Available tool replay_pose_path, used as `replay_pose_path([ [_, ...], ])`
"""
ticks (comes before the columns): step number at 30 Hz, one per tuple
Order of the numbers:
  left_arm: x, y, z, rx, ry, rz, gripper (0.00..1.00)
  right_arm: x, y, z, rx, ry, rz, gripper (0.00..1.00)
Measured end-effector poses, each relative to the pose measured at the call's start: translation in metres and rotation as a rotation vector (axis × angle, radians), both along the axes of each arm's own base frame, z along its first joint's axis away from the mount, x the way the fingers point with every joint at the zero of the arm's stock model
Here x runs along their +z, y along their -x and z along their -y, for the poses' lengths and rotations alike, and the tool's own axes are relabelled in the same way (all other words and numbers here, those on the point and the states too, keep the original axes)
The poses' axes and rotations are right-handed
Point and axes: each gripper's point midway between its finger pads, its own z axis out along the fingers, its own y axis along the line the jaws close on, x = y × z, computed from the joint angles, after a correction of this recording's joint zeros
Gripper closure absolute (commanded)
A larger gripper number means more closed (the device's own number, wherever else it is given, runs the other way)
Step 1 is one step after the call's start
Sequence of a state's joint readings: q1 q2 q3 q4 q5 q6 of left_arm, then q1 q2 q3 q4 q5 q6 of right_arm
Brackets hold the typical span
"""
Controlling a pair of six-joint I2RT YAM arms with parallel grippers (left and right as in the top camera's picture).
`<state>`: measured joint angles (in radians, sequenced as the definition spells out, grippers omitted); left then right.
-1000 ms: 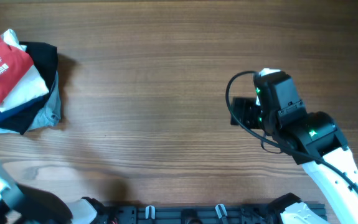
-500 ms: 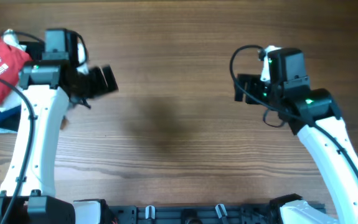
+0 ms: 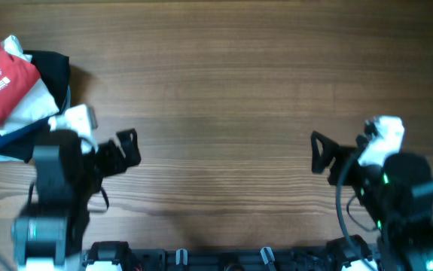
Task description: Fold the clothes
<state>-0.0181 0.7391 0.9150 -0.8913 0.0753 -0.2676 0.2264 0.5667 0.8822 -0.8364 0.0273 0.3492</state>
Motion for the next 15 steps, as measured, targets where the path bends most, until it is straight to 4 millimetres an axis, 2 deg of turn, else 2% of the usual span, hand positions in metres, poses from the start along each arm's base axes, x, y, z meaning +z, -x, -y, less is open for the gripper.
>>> replay_pose_path([
  [3,0.017,0.013,0.0,0.0,0.003,0.127,0.0,-0.002,0.01,0.002,-0.003,-0.012,0.032,0.0],
  [6,0.027,0.025,0.0,0.0,0.004,0.18,0.0,-0.003,0.011,0.003,-0.004,-0.015,0.032,0.0],
  [15,0.01,0.039,-0.001,0.001,0.002,0.102,0.0,-0.006,0.012,0.003,-0.005,-0.013,0.017,0.0],
])
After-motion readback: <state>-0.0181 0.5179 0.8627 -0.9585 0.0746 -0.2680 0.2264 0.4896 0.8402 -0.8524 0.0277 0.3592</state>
